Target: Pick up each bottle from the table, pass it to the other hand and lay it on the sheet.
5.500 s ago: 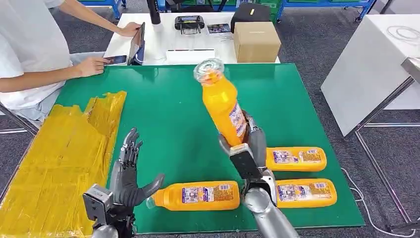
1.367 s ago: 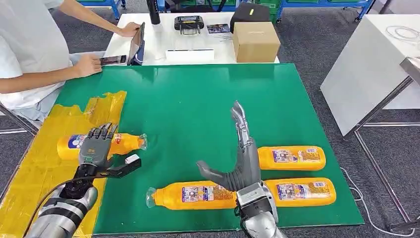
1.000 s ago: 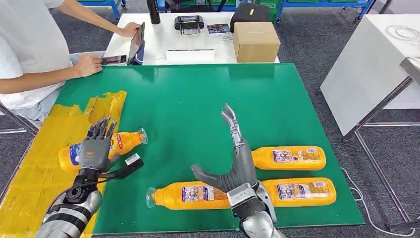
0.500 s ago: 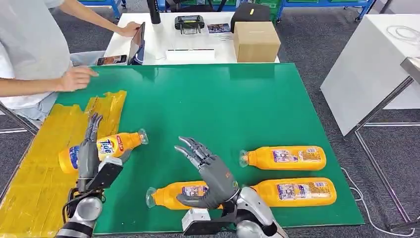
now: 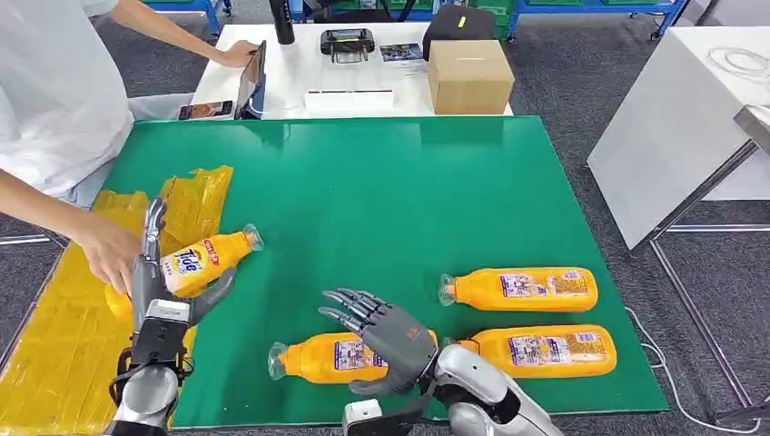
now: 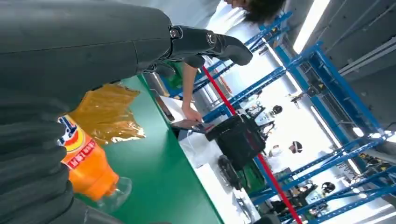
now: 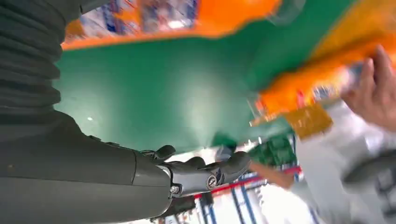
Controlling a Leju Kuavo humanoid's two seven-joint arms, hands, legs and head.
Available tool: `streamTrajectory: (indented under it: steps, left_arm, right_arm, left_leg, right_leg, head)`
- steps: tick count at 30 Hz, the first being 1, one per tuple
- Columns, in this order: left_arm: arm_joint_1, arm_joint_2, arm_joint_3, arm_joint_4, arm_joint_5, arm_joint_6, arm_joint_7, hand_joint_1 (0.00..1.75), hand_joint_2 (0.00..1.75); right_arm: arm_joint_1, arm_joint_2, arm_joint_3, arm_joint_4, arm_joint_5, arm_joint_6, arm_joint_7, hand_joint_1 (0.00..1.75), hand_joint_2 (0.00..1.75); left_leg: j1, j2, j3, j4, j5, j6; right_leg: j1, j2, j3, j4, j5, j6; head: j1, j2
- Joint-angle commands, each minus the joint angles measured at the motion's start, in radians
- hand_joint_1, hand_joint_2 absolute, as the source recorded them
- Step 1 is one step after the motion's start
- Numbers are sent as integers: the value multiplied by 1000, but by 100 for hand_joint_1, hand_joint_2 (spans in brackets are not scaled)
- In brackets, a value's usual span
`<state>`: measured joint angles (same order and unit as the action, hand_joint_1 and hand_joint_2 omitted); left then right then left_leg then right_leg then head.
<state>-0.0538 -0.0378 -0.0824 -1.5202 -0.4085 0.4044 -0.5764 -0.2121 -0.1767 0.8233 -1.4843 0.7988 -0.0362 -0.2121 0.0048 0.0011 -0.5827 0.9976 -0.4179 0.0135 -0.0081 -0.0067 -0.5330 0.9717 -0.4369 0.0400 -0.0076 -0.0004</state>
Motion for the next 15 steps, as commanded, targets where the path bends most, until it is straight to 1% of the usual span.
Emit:
streamTrajectory:
  steps: [1, 5, 9, 13, 15]
  left_arm:
    - [-17, -19, -21, 26, 8, -8, 1, 0, 175]
    - [-17, -19, -21, 26, 8, -8, 1, 0, 175]
    - [-29, -23, -21, 57, 30, -22, -3, 0, 175]
    - [-23, -28, -25, 70, 37, -24, -5, 0, 175]
    - [-21, -31, -19, 77, 41, -22, -3, 0, 175]
  right_arm:
    - [-98, -86, 109, 105, 2, 20, 2, 0, 175]
    - [-98, -86, 109, 105, 2, 20, 2, 0, 175]
    - [-141, -128, 157, 120, 5, 47, 2, 0, 175]
    - [-141, -148, 150, 140, 19, 40, 41, 0, 175]
    - [-135, -144, 140, 153, 48, 31, 87, 0, 175]
  left_leg:
    - [0, 0, 2, 0, -1, 0]
    - [1, 0, 2, 0, -1, 0]
    - [1, 0, 2, 0, -1, 0]
    - [1, -1, 2, -1, 0, 1]
    - [0, -1, 2, -1, 0, 1]
  right_leg:
    - [0, 0, 2, -1, 0, 0]
    - [1, 1, 2, -1, 0, 0]
    - [1, 1, 2, -1, 0, 0]
    - [1, 0, 3, -2, 0, 0]
    - [0, 0, 2, -2, 0, 0]
  head:
    - [0, 0]
    - [0, 0]
    - [0, 0]
    - [0, 0]
    - [0, 0]
